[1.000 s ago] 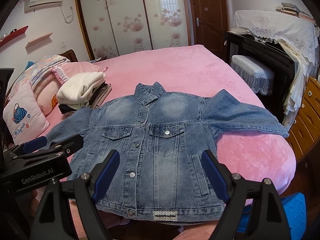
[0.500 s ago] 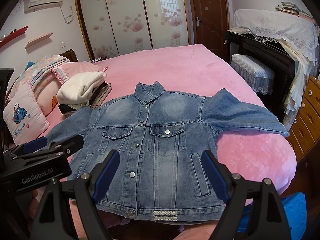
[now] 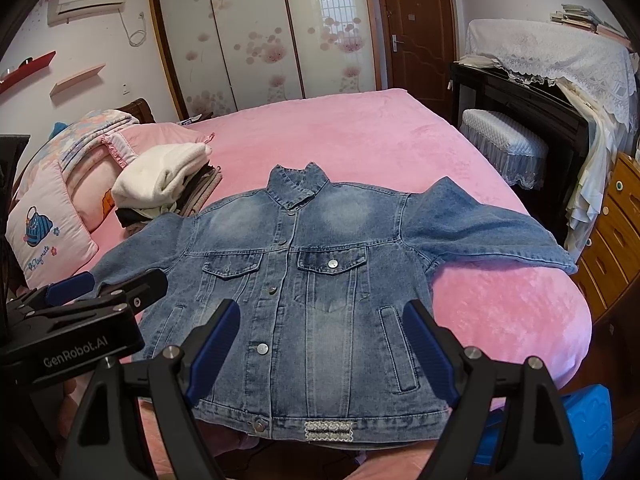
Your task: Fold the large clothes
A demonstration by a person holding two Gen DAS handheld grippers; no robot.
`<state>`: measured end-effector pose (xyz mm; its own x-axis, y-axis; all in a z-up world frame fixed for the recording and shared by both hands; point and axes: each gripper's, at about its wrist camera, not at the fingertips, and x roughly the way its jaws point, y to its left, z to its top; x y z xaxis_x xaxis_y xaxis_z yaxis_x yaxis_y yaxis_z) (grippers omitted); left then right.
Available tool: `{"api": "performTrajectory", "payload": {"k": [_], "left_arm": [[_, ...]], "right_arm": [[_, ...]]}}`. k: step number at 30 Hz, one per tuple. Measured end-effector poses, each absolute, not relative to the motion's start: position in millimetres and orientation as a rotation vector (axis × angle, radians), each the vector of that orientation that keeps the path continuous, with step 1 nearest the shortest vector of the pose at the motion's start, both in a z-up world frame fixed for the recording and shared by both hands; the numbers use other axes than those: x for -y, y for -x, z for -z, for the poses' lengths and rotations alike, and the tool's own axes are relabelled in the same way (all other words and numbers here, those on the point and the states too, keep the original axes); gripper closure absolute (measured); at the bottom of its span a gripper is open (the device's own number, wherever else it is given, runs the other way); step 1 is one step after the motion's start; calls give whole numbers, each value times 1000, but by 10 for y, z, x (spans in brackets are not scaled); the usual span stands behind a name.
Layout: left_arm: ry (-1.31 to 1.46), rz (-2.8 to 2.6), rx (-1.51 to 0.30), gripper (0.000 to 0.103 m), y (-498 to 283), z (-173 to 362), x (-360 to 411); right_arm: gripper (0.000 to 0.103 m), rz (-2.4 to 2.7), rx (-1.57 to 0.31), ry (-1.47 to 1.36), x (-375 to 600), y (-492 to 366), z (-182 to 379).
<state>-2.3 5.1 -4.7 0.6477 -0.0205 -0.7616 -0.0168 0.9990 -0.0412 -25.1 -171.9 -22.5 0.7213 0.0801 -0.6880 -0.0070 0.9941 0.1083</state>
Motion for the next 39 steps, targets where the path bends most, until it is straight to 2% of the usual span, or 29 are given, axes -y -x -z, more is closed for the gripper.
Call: {"api": "performTrajectory", "payload": {"k": [22,39], "left_arm": [[43,21,-868,1,60,20,-13],[8,-2,-861,1,-13,-79,257]], "right_arm": [[18,-29,-764,-85,1720,354,147],[18,-33,-695,-18,1858,326,49]]}}
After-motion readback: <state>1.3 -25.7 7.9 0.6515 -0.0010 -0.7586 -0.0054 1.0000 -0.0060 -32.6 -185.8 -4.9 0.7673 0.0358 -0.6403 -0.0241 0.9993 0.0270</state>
